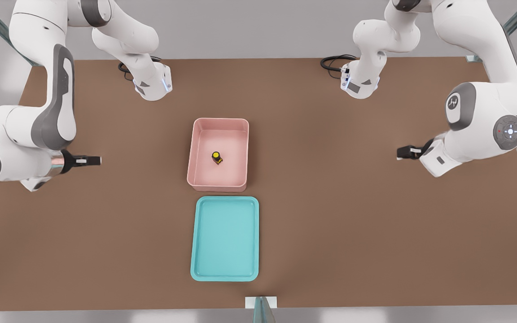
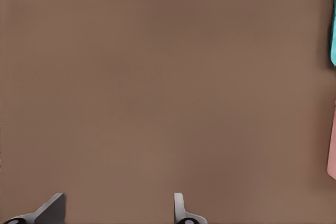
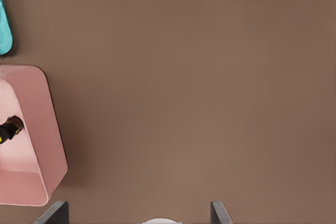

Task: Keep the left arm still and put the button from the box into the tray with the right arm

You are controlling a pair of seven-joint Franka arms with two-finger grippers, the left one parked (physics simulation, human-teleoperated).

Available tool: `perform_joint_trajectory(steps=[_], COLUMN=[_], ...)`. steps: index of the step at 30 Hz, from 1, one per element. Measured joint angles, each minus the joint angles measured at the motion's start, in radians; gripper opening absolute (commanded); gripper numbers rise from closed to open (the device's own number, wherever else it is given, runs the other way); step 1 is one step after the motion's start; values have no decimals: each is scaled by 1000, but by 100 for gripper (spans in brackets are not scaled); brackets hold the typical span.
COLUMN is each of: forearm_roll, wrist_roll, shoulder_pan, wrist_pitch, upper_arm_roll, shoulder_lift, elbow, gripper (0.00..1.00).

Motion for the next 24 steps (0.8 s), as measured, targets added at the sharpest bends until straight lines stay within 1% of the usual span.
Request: perform_joint_trajectory(steps=[2,3,6,7,8,10,12,13,15,20,24], forearm_roll=[2,4,10,18,29,42,50,52,56,59,60], wrist_roll=[0,13,93,124,156,221,284,314,376,530,637], shoulder_pan=[31,92,339,393,424,472,513,530,569,689,739], wrist_pitch=[56,79,167,209,259,395,527,588,687,856,940], upper_arm_roll=[-1,-2,0,1,1,2,4,6,9,10,12], shoulder_lift=[0,3,57,67,49,-54,-154,-185,-204,-122,-49], elbow=[1,2,11,-17,-90,-355,-570,-646,-716,-739,-737], gripper=[100,100,100,100,100,100,100,100,100,100,100])
